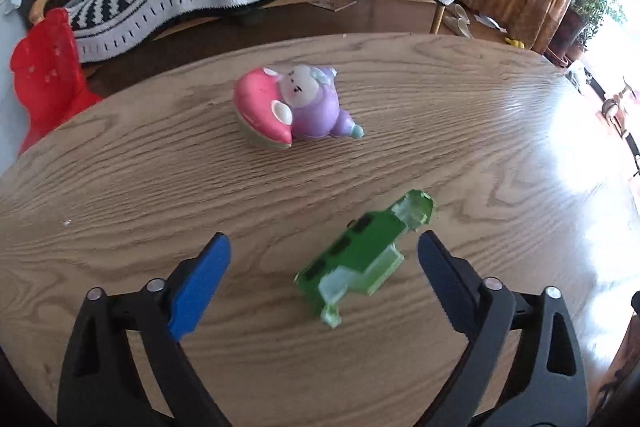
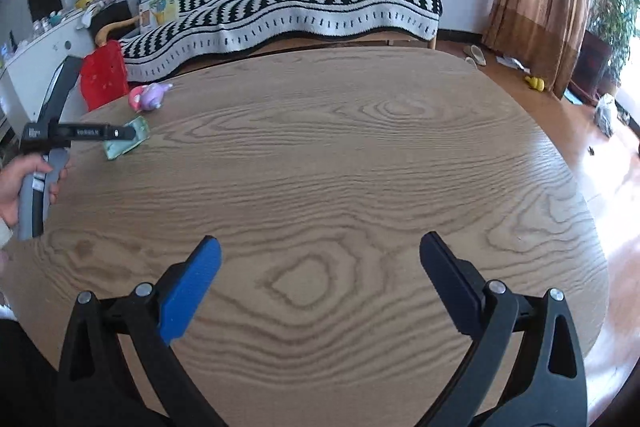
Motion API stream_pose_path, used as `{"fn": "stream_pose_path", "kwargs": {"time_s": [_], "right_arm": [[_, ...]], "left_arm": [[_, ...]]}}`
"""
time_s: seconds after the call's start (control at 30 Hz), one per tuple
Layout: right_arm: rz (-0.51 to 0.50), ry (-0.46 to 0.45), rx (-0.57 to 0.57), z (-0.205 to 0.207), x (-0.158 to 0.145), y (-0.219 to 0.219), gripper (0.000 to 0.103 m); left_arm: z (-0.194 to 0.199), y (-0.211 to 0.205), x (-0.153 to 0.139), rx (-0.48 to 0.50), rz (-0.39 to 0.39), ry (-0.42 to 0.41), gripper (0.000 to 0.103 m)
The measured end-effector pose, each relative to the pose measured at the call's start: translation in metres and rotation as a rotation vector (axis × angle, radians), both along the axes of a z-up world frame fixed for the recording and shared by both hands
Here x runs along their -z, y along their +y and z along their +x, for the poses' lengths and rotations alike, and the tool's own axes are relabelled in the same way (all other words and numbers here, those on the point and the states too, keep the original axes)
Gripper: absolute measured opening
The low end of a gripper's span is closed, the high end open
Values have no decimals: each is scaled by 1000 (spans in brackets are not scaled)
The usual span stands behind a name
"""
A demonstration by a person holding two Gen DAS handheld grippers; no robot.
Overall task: Collect trash
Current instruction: 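Grasp the green toy car with the left tool while the right tool grasps the pink-purple toy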
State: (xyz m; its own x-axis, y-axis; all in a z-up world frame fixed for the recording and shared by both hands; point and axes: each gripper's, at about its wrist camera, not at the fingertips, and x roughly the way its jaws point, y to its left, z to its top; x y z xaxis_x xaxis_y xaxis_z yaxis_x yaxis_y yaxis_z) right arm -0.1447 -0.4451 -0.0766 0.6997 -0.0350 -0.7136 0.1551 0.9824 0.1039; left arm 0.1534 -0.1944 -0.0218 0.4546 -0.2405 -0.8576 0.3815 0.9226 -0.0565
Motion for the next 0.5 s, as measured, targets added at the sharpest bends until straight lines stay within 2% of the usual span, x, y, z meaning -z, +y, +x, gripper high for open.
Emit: {"fn": "stream_pose_path", "kwargs": {"time_s": [0.07, 0.1, 0.13, 0.2, 0.3, 0.5], "right_arm": [[17, 7, 3, 10, 1, -1, 96], [20, 9, 1, 13, 3, 0, 96], [19, 12, -3, 17, 3, 2, 96], [17, 18, -16, 26, 5, 7, 96], [19, 20, -42, 39, 7, 16, 96], [43, 6, -169, 99, 0, 54, 96]], "left_arm": [[5, 3, 1, -3, -6, -19, 60], [7, 5, 0, -2, -16, -29, 30], [9, 7, 0, -8, -27, -29, 18], [10, 12, 0, -3, -40, -24, 18], [4, 20, 1, 8, -11, -43, 17], [-2, 72, -6, -75, 34, -70, 17]]}}
